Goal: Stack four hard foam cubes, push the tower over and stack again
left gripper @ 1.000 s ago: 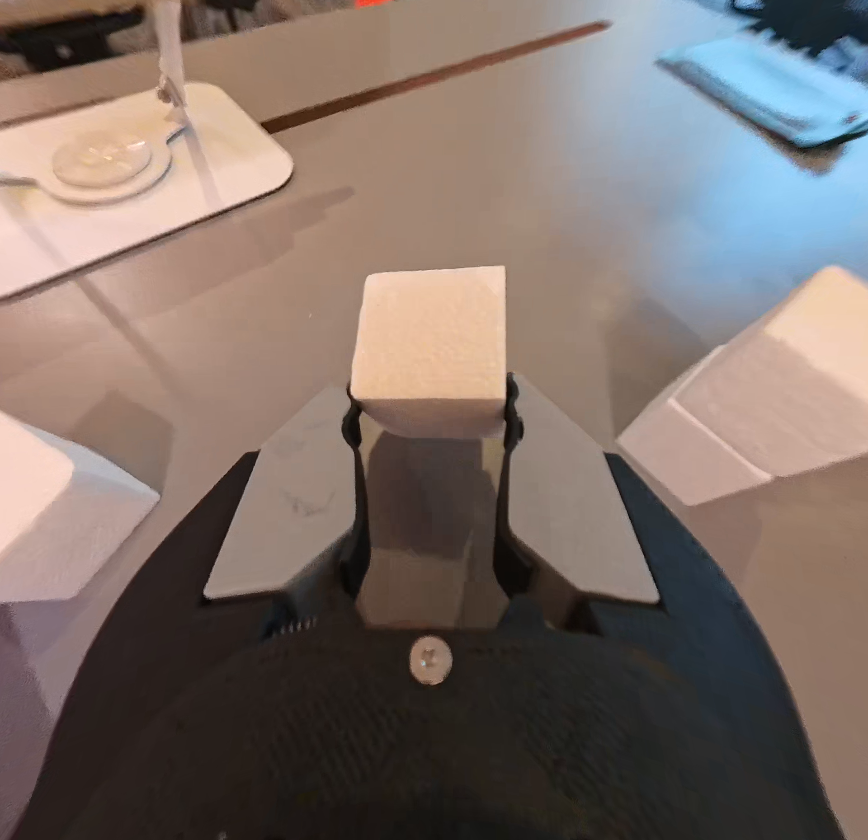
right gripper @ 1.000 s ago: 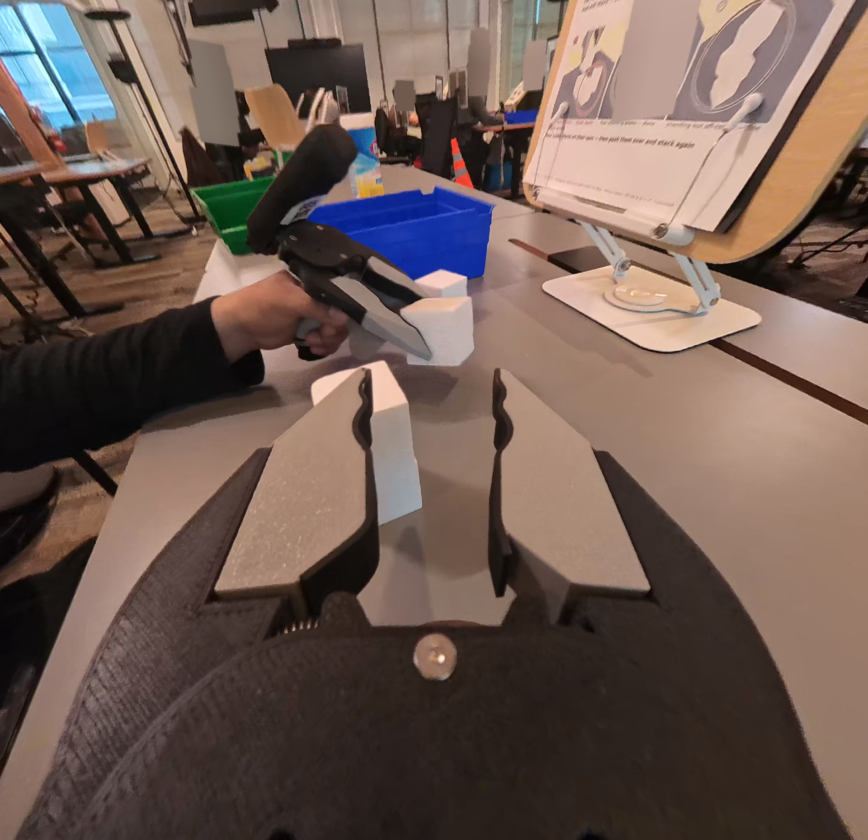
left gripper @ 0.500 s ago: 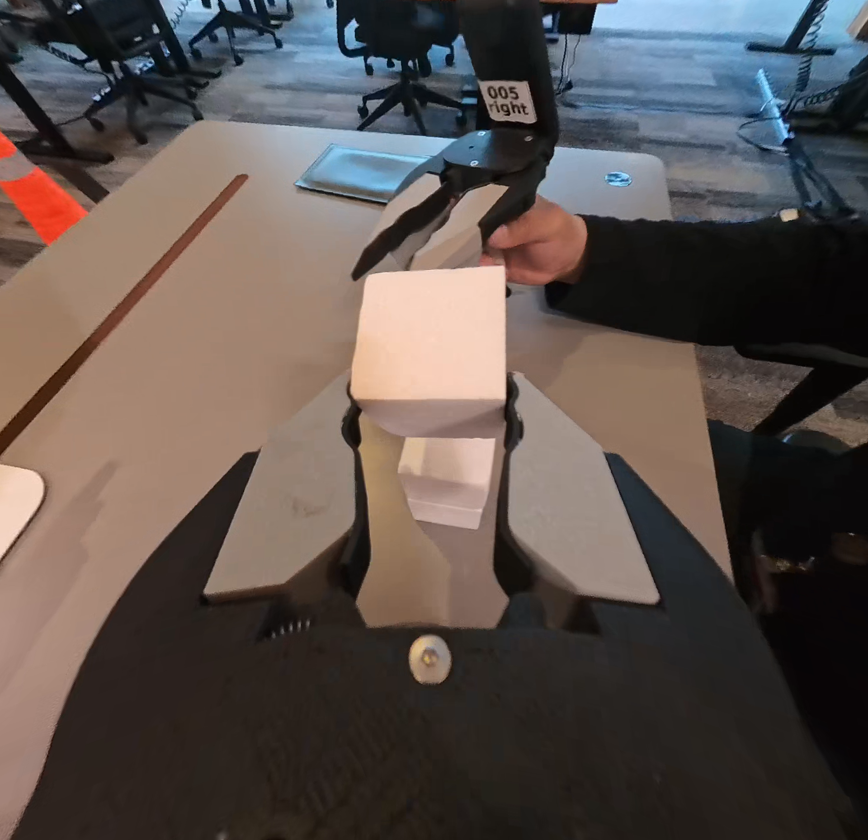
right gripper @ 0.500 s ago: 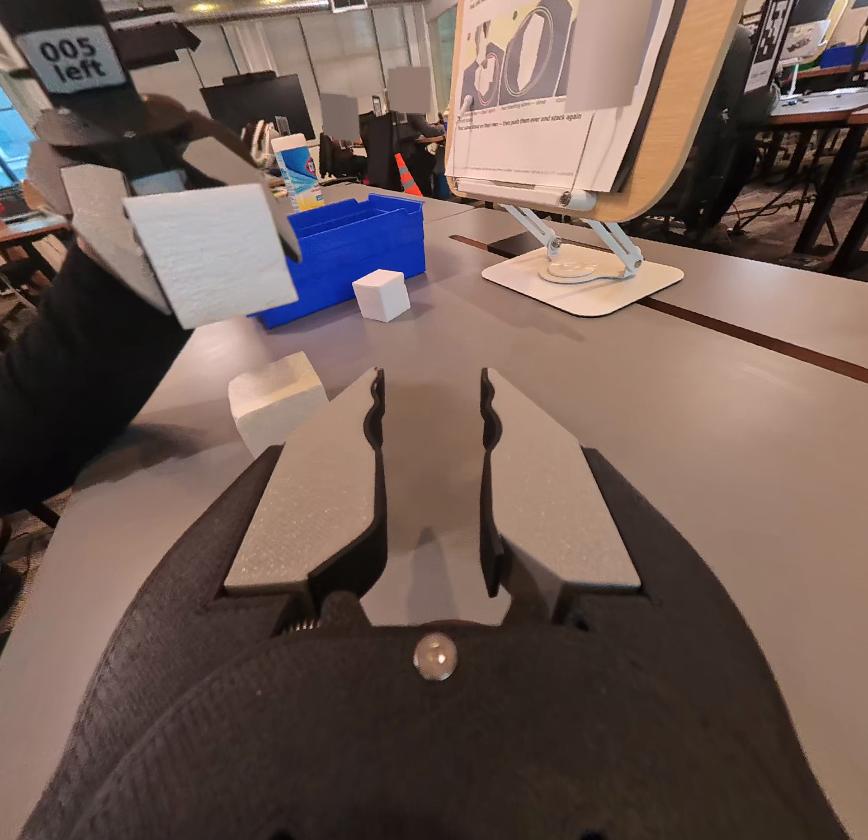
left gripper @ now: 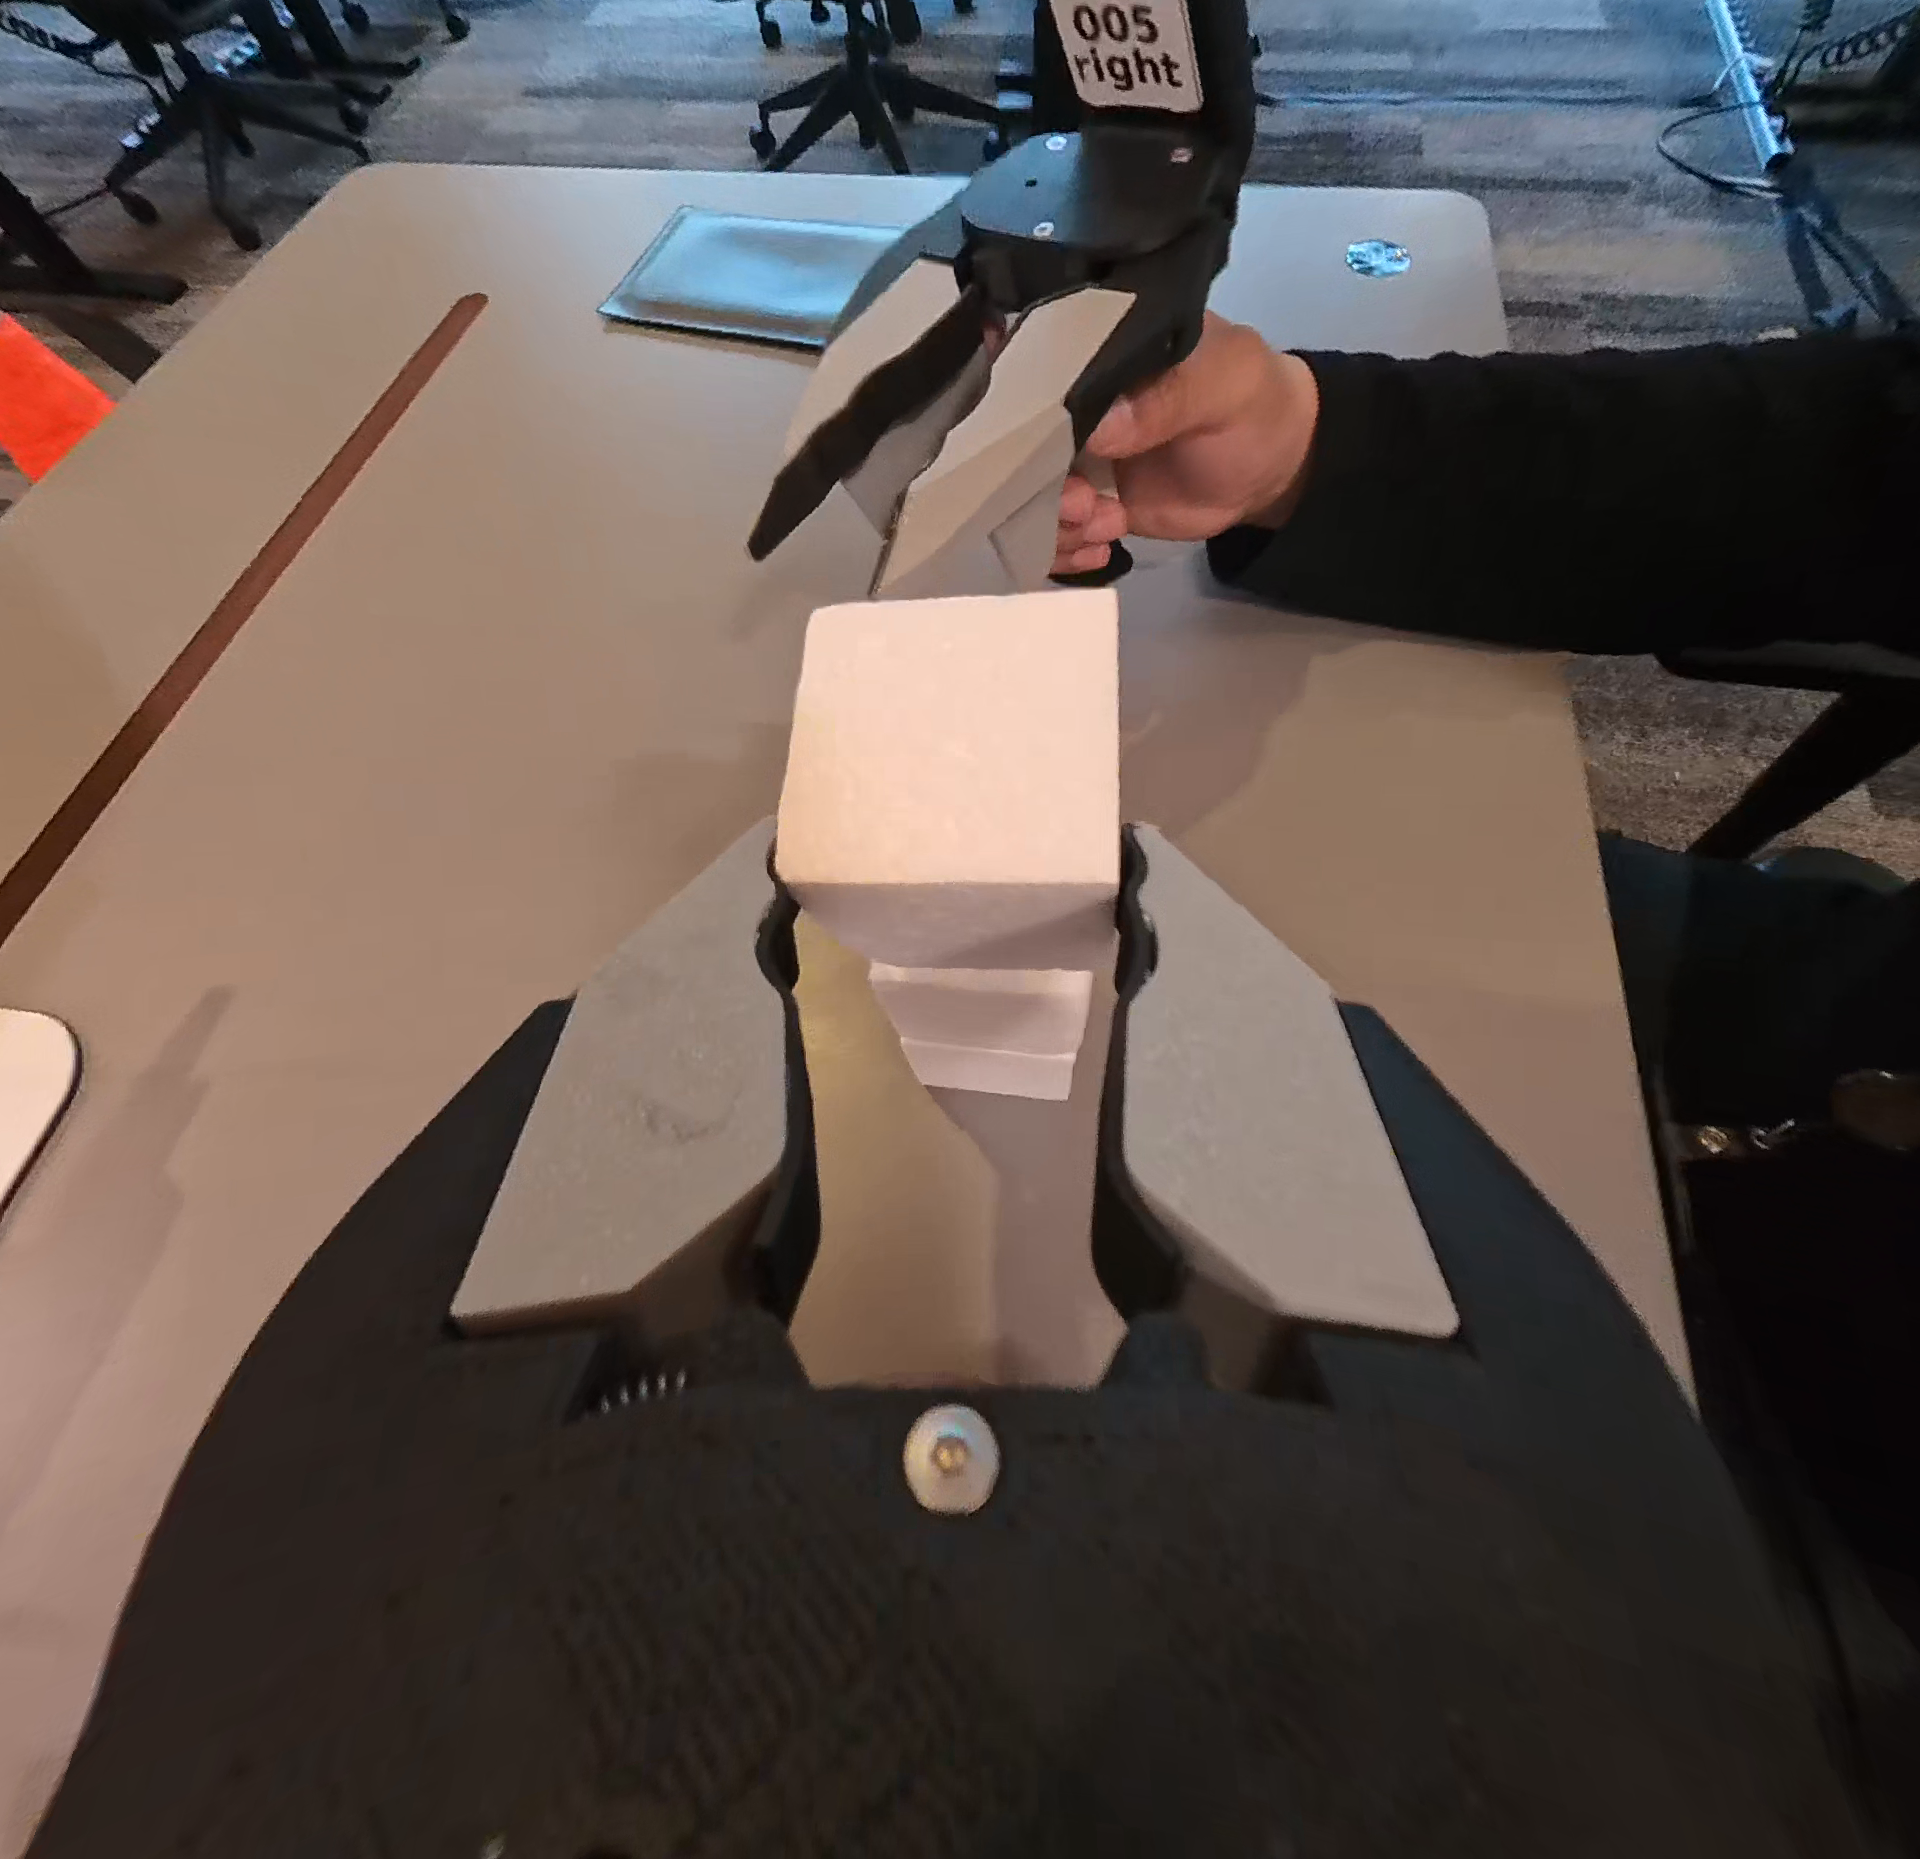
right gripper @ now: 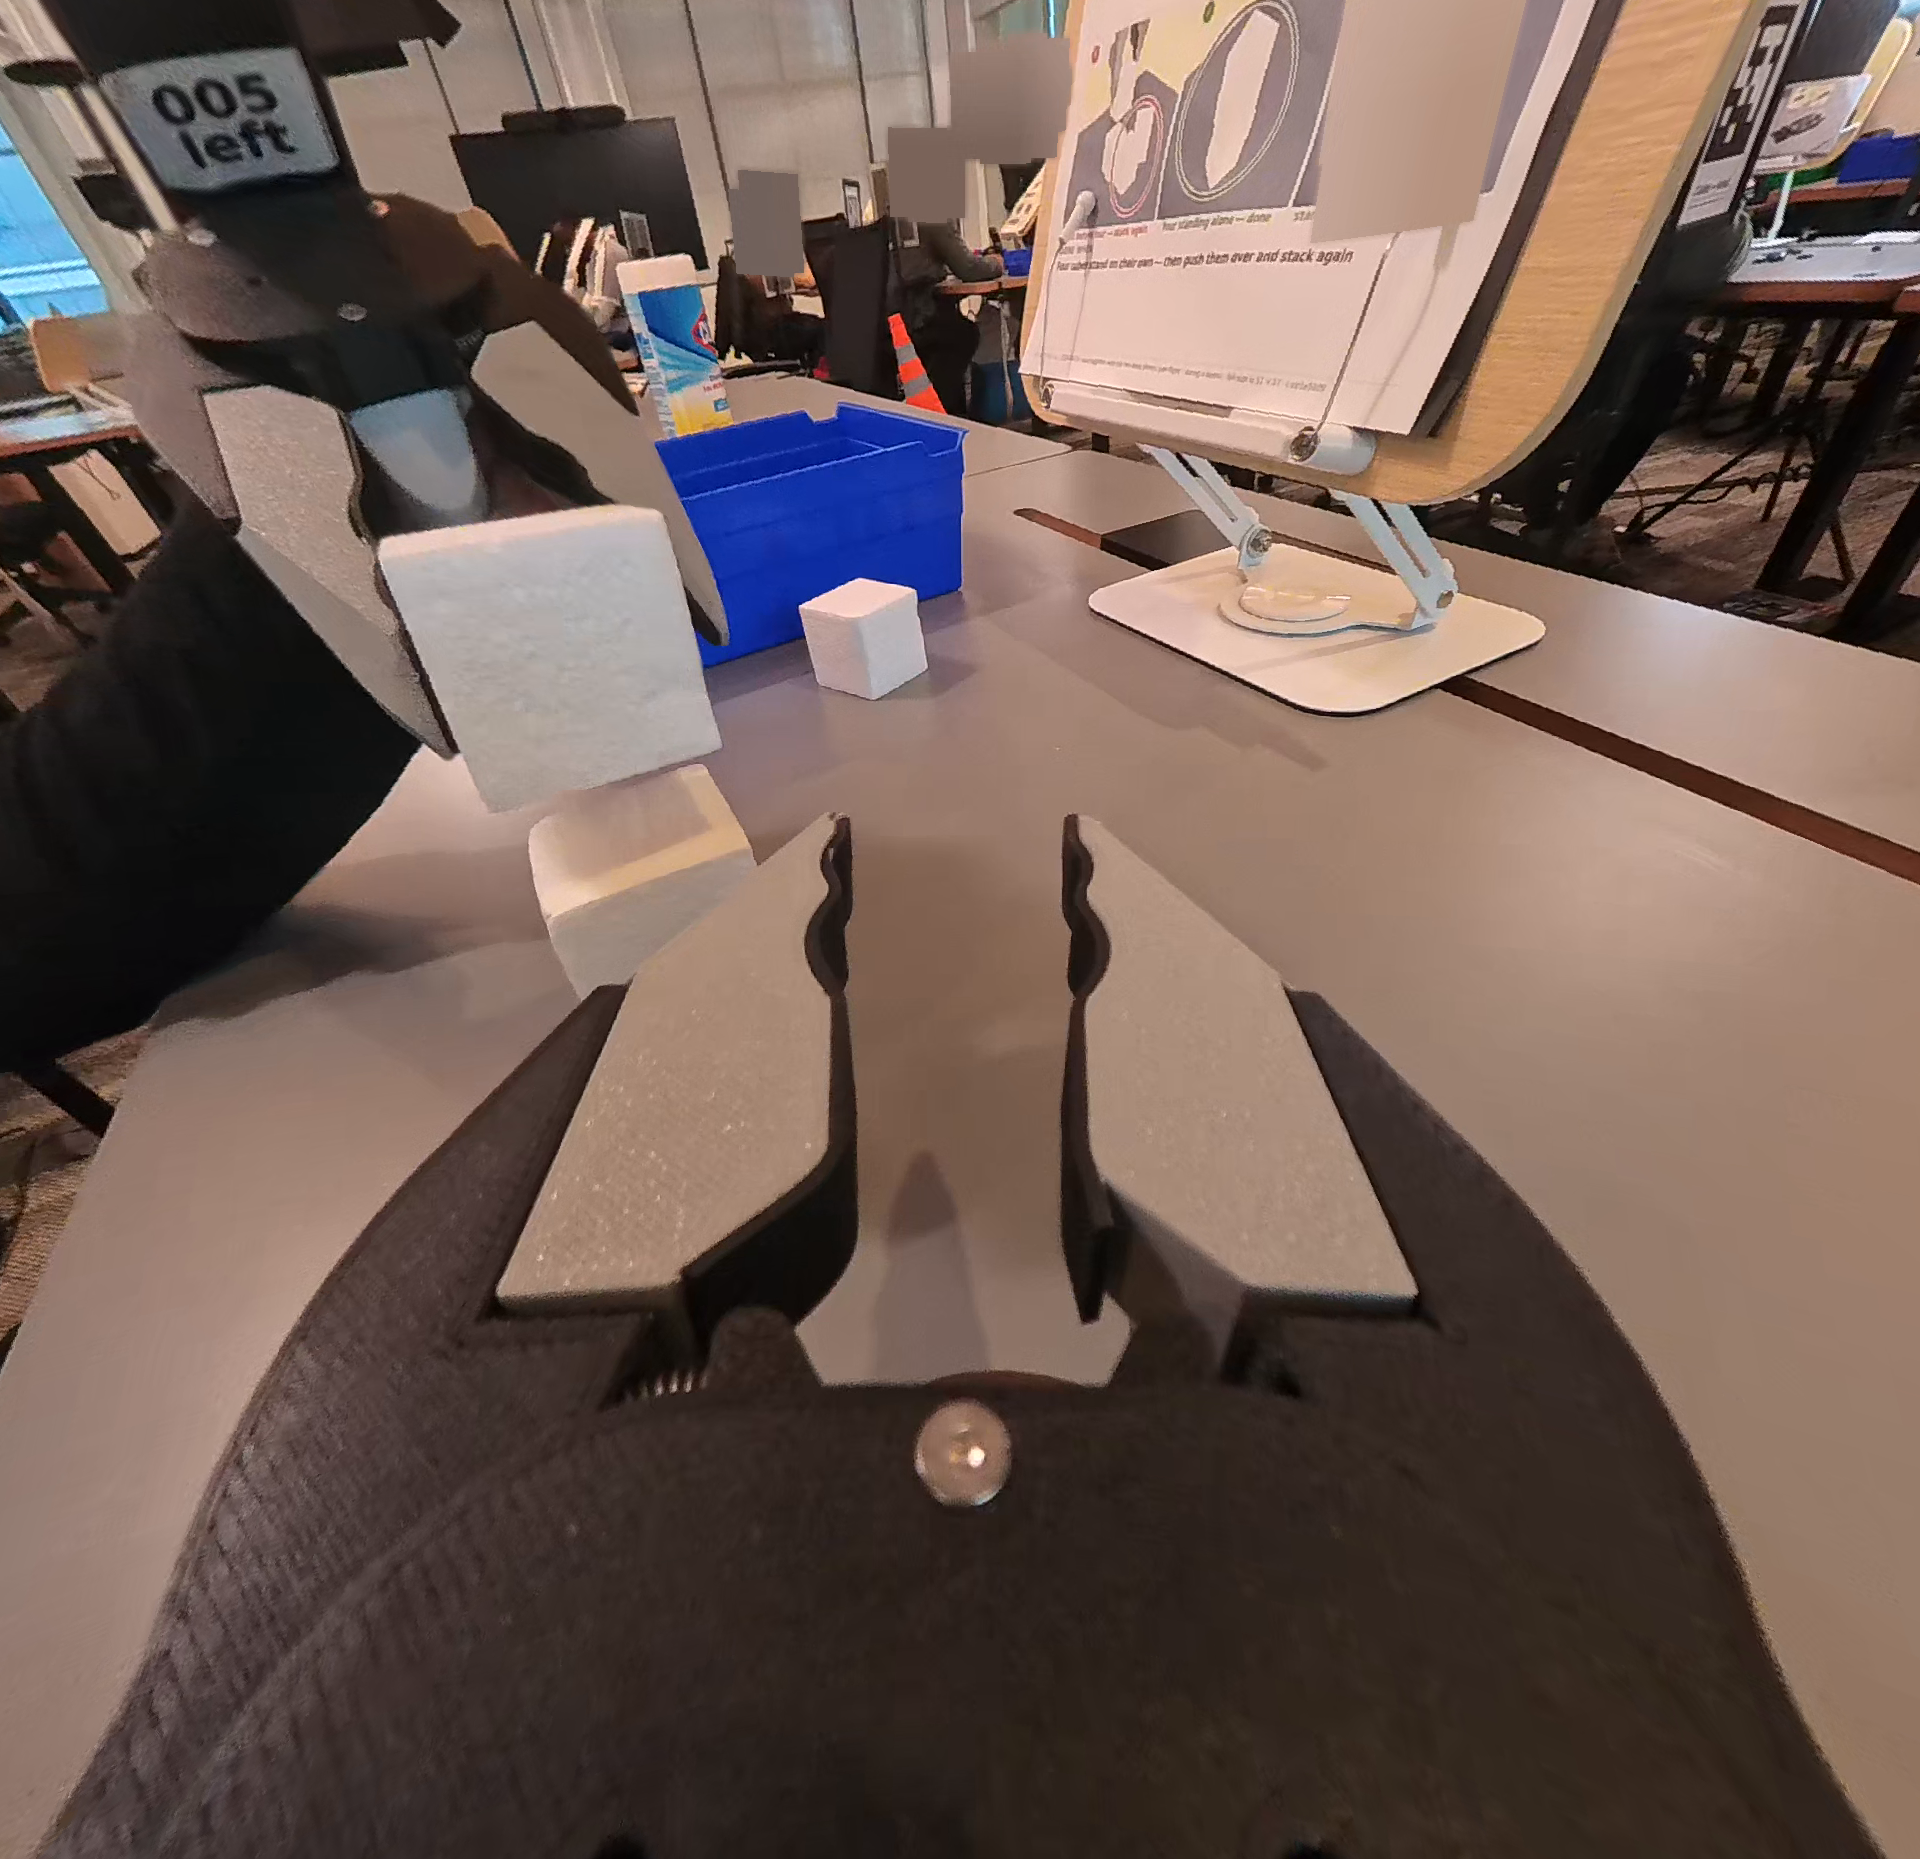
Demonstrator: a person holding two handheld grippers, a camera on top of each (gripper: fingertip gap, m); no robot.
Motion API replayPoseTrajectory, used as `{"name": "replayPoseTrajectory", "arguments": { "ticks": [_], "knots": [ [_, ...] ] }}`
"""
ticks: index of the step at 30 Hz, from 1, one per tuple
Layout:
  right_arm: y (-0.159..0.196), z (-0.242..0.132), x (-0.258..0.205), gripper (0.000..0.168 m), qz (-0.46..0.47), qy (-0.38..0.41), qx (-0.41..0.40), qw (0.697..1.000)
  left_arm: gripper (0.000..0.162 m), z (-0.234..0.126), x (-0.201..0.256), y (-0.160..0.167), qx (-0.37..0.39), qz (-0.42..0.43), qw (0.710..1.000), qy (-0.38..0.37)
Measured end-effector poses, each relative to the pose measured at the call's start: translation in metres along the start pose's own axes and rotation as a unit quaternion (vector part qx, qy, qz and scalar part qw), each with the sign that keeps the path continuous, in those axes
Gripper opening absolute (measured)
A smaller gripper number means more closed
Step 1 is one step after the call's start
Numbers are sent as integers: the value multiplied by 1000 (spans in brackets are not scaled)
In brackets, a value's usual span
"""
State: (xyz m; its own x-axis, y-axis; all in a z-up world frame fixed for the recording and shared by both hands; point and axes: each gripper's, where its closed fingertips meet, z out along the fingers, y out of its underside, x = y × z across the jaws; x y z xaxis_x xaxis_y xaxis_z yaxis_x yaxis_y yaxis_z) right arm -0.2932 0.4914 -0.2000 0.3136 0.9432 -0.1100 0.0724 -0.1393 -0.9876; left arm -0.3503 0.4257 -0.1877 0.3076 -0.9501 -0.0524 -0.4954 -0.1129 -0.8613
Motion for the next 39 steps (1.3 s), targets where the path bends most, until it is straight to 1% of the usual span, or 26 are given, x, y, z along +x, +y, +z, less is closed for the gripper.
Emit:
{"name": "replayPoseTrajectory", "arguments": {
  "ticks": [2, 6, 8, 12, 19, 31, 39],
  "knots": [
    [2, 1, 0, 38, 2, -2, -3, 1000, 60, 1, 1, 0, -10, 8, 1000, 16],
    [2, 1, 0, 38, 0, -3, -5, 1000, 60, 0, 3, -4, -6, 8, 999, 37],
    [-1, 1, -2, 38, 0, -6, -1, 1000, 60, 2, 7, -1, -17, 22, 999, 41],
    [-1, 0, -3, 38, -3, -5, 0, 1000, 60, 7, 13, 0, -24, 54, 997, 43],
    [-2, 1, -6, 39, 5, -14, 4, 1000, 60, 9, 3, 6, -38, 44, 998, 23],
    [-2, 1, -6, 39, 2, -12, 2, 1000, 60, 13, 4, 15, -60, 52, 997, 17],
    [-2, 1, -6, 38, 2, -12, 3, 1000, 60, 16, 5, 16, -59, 51, 997, 22]
  ]
}}
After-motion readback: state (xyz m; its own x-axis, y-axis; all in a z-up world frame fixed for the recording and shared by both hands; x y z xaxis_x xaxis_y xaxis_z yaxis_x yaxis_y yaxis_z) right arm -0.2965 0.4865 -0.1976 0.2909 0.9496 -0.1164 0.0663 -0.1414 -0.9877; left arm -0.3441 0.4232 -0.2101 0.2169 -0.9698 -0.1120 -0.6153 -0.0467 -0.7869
